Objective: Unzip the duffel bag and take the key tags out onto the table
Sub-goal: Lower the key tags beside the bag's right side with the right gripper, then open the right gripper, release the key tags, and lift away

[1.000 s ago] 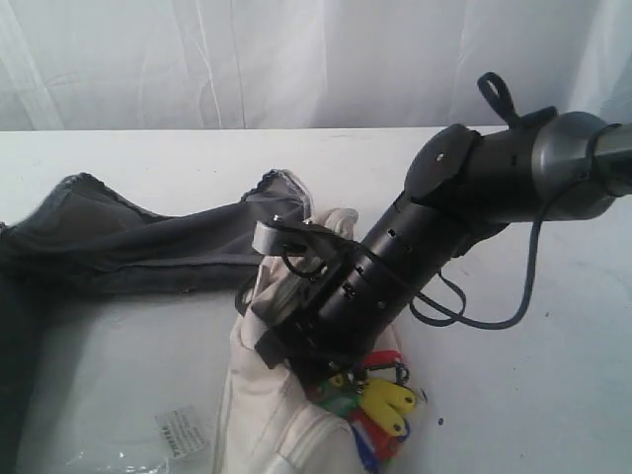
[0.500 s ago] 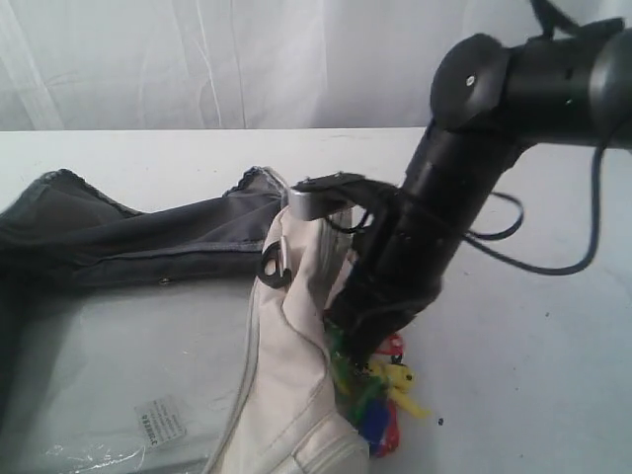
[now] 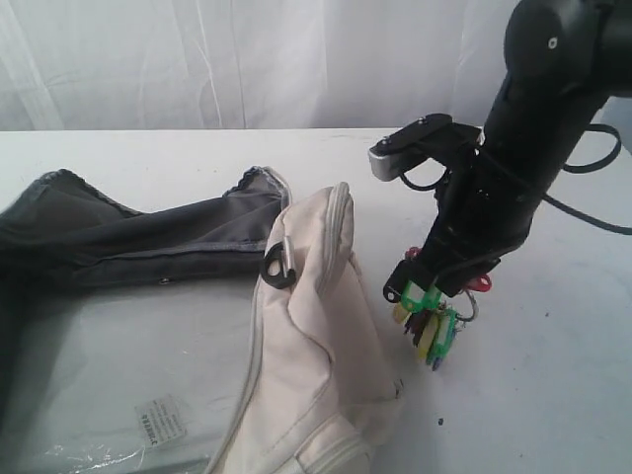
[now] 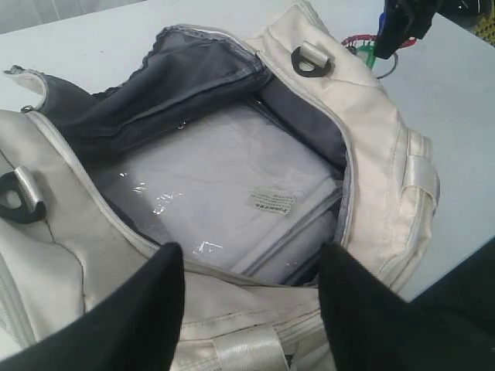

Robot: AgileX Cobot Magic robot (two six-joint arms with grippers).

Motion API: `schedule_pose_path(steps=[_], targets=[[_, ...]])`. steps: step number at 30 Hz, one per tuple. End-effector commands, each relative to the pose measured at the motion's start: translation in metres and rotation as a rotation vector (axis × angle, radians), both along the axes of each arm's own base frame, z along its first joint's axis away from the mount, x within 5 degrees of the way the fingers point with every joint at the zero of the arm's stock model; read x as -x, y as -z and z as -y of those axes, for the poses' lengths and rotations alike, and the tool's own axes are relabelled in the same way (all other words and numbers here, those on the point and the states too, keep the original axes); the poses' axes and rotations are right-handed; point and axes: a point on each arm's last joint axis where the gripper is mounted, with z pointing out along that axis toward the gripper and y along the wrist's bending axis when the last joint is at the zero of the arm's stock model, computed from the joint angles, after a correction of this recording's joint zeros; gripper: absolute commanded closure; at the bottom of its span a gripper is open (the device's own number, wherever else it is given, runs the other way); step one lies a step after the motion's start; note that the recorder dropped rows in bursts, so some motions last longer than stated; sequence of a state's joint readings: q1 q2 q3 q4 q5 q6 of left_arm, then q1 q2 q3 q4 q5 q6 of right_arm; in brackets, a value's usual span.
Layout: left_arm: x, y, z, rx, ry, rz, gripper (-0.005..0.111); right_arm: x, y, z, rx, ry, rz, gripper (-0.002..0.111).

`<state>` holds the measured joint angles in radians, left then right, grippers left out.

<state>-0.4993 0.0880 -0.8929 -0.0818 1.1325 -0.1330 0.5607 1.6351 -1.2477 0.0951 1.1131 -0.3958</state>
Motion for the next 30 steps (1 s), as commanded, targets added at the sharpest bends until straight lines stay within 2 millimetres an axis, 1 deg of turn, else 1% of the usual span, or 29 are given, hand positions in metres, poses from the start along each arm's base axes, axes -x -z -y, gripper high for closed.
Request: schedule_pose_path(steps=[1, 6, 9, 11, 13, 14, 19, 20, 21, 25, 27, 30], targets=[[0.006, 0.006, -0.002, -0.042, 0.014, -0.064, 0.051, -0.014, 0.015, 0.003, 0.078, 0.046, 0.026, 0.108], [0.006, 0.006, -0.002, -0.042, 0.014, -0.064, 0.051, -0.019, 0.029, 0.002, 0.119, 0.057, -0.003, 0.108], [0.006, 0.006, -0.002, -0.042, 0.014, -0.064, 0.051, -0.021, 0.034, 0.000, 0.115, 0.064, -0.005, 0.108], [0.006, 0.006, -0.002, -0.042, 0.014, -0.064, 0.051, -0.023, 0.035, -0.001, 0.108, 0.089, 0.010, 0.104], [0.006, 0.006, -0.002, -0.042, 0.014, -0.064, 0.051, -0.026, 0.035, -0.001, 0.100, 0.115, 0.032, 0.096], [0.006, 0.006, -0.002, -0.042, 0.014, -0.064, 0.051, -0.026, 0.034, -0.001, 0.095, 0.129, 0.040, 0.090], [0.006, 0.006, -0.002, -0.042, 0.014, -0.064, 0.051, -0.028, 0.034, -0.001, 0.102, 0.146, 0.057, 0.054], [0.006, 0.006, -0.002, -0.042, 0.014, -0.064, 0.051, -0.028, 0.034, 0.000, 0.105, 0.150, 0.054, 0.050], [0.006, 0.006, -0.002, -0.042, 0.014, -0.064, 0.051, -0.028, 0.034, 0.000, 0.106, 0.150, 0.052, 0.047], [0.006, 0.006, -0.002, -0.042, 0.014, -0.064, 0.051, -0.025, 0.033, 0.001, 0.116, 0.150, 0.039, 0.047], [0.006, 0.006, -0.002, -0.042, 0.014, -0.064, 0.051, -0.024, 0.029, 0.002, 0.116, 0.151, 0.039, 0.047], [0.006, 0.006, -0.002, -0.042, 0.014, -0.064, 0.051, -0.020, 0.018, 0.005, 0.100, 0.153, 0.061, 0.047]])
